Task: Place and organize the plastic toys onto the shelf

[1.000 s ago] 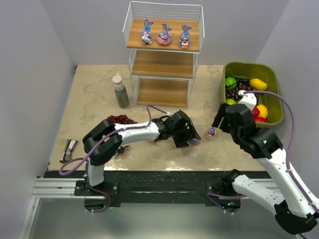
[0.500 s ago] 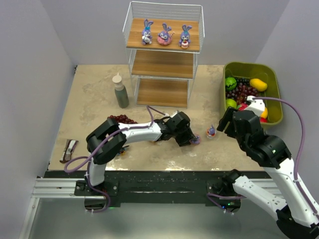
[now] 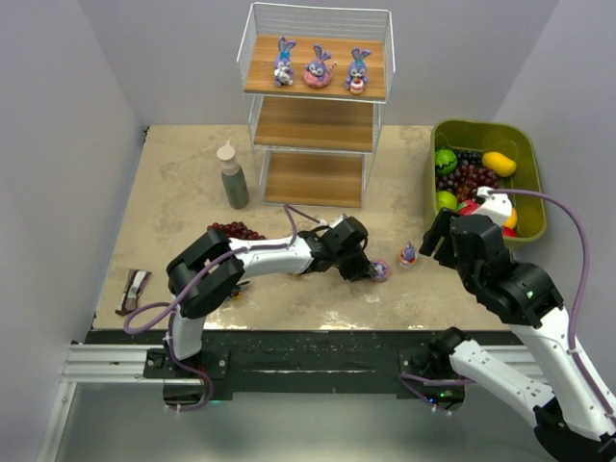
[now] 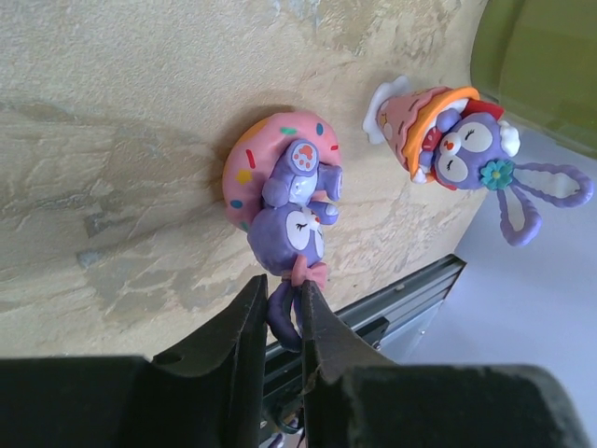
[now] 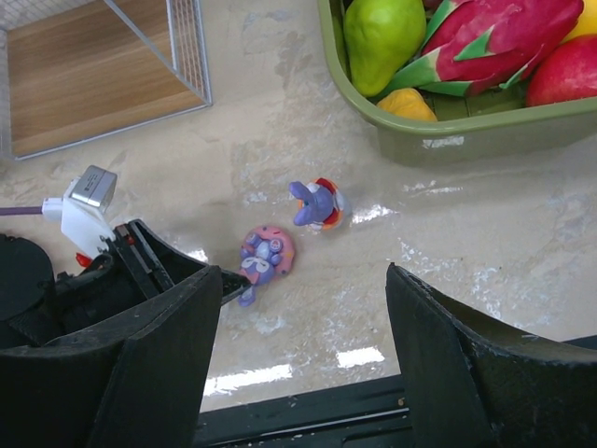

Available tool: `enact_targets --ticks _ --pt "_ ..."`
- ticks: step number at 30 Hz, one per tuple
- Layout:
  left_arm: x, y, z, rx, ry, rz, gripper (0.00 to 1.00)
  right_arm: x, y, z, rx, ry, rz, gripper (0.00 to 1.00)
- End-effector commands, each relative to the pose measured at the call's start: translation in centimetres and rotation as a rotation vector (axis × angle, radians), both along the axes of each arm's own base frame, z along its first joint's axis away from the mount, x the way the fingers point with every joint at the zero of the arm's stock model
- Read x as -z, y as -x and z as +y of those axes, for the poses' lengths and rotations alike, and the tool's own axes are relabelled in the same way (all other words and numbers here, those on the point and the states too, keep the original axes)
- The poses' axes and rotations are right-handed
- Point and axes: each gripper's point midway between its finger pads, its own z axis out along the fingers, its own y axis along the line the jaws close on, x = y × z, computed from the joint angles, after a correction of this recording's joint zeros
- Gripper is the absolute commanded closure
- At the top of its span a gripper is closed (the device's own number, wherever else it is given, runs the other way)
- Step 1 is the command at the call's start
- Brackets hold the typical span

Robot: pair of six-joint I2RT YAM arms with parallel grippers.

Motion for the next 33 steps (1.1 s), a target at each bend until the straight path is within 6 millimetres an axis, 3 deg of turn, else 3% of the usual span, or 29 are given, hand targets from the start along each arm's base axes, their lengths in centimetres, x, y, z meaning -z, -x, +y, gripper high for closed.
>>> enact_targets --ticks 1,3,4,7,13,14,21,28,33 --pt "-2.9 -0.7 -0.6 0.084 0.004 -0.114 1.0 -0.4 -0.6 2.1 -0.11 -0.039 -0.016 0.26" --pt "-3.5 -0.8 -0.6 0.157 0.0 -0.148 1.0 -1.0 -0.8 3.4 -0.199 -0.046 -0.036 0.26" --pt "-3.4 -0.7 -0.3 0.217 -0.028 -0.183 1.0 -1.3 -0.4 5.1 -0.298 -0.082 -0.032 0.26" --pt "-4.3 -0.8 1.4 0.336 -0.102 -0.281 1.0 -2.7 -0.3 7.2 -0.437 -0.103 -0.087 0.25" --pt "-8.7 -0.4 5.0 0.599 -0.18 -0.466 1.0 -4.7 0.6 11.5 -0.714 -0.154 -0.147 0.22" --pt "-10.0 -0.2 5.4 0.633 -0.166 -0.505 1.0 -5.1 1.2 12.4 -0.787 -0.159 -0.153 0.22" --pt "-13.8 1.4 10.5 0.871 -0.078 -0.56 1.0 -8.0 4.3 16.0 -1.132 -0.201 -0.329 0.19" --pt "-18.7 6.7 14.1 1.122 0.021 -0.656 1.0 -10.0 6.4 18.4 -1.4 -0.198 -0.408 0.17" --pt "-21.4 9.1 15.5 1.19 0.097 -0.747 1.0 -9.8 6.1 19.6 -1.479 -0.193 -0.41 0.17"
